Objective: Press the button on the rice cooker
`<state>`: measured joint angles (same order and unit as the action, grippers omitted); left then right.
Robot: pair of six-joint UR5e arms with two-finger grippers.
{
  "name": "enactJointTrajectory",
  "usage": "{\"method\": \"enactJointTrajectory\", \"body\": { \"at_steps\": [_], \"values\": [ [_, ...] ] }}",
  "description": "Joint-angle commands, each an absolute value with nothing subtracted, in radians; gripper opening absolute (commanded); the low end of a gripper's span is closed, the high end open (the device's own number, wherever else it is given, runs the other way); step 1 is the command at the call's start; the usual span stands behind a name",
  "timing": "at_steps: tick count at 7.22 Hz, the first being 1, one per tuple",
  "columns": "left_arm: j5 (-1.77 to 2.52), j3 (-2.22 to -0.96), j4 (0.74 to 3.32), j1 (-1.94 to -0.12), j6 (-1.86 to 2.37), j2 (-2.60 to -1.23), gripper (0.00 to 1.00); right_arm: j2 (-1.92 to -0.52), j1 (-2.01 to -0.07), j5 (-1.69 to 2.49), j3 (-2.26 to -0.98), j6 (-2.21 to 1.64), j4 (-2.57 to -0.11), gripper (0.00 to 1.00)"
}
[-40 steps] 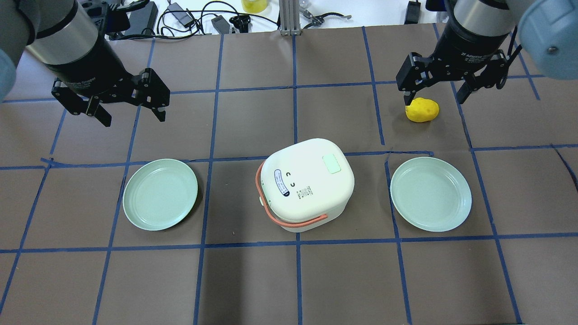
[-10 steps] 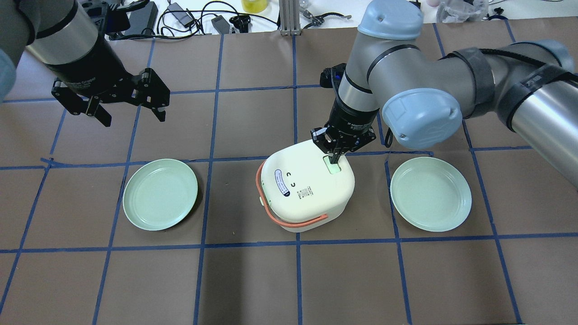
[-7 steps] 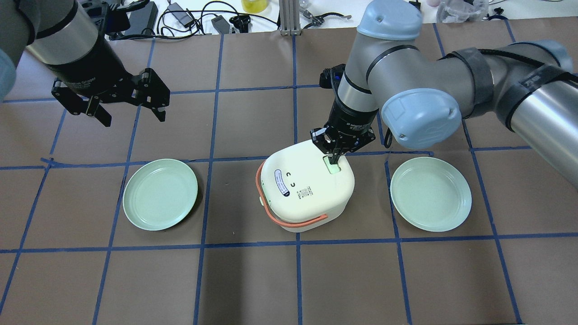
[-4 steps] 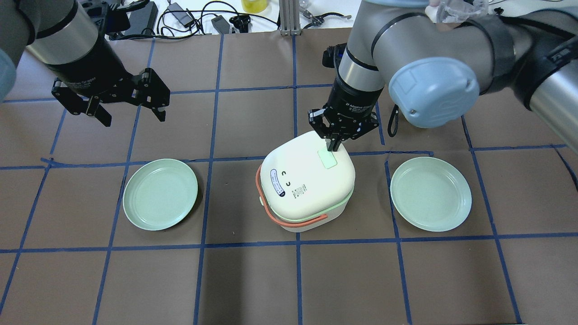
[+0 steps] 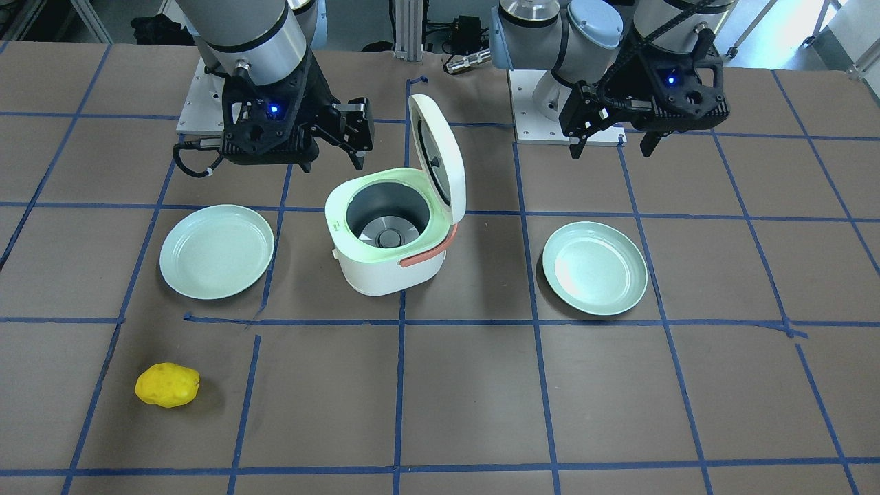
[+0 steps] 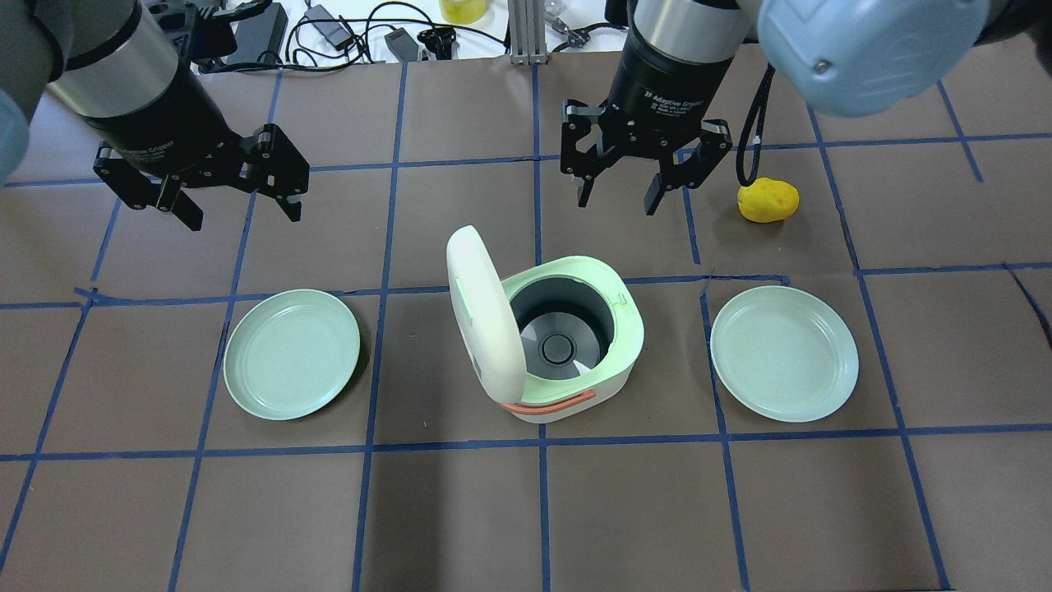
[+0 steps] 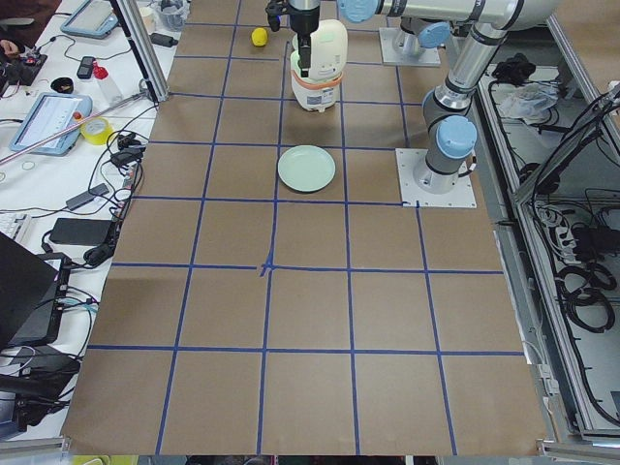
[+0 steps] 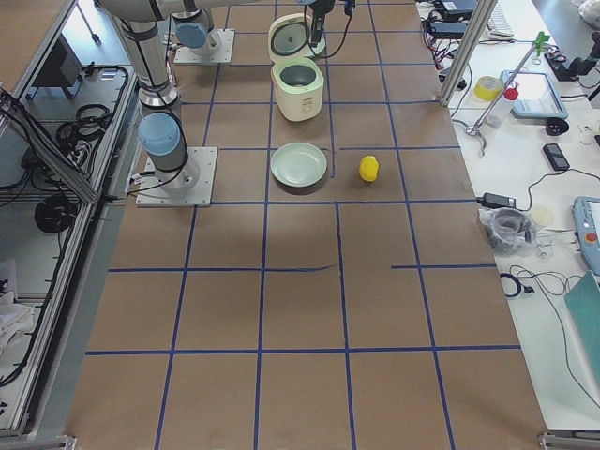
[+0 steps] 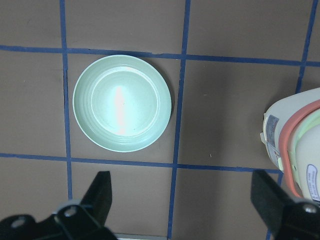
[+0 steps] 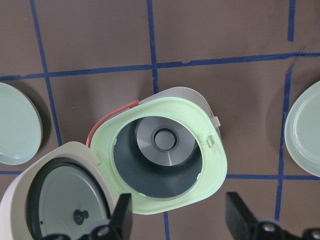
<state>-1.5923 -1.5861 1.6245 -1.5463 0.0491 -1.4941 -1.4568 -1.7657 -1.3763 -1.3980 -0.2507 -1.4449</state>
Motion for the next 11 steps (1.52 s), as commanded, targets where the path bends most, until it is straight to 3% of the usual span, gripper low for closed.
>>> {"method": "enactJointTrajectory", "body": {
  "at_steps": [1, 5, 11],
  "values": [
    [-1.592, -1.586, 1.624, -1.546, 0.049, -1.494, 1.0, -1.463, -1.752, -1.51, -1.374, -0.238, -1.422, 1.0],
    [-1.592, -1.586, 1.624, -1.546, 0.049, -1.494, 1.0, -1.463, -1.545, -1.531, -1.385, -0.014, -1.439, 1.0],
    [-1.592, -1.586, 1.624, -1.546, 0.049, -1.494, 1.0, -1.47, -1.537, -1.634, -1.434, -0.025, -1.526, 1.0]
  ]
}}
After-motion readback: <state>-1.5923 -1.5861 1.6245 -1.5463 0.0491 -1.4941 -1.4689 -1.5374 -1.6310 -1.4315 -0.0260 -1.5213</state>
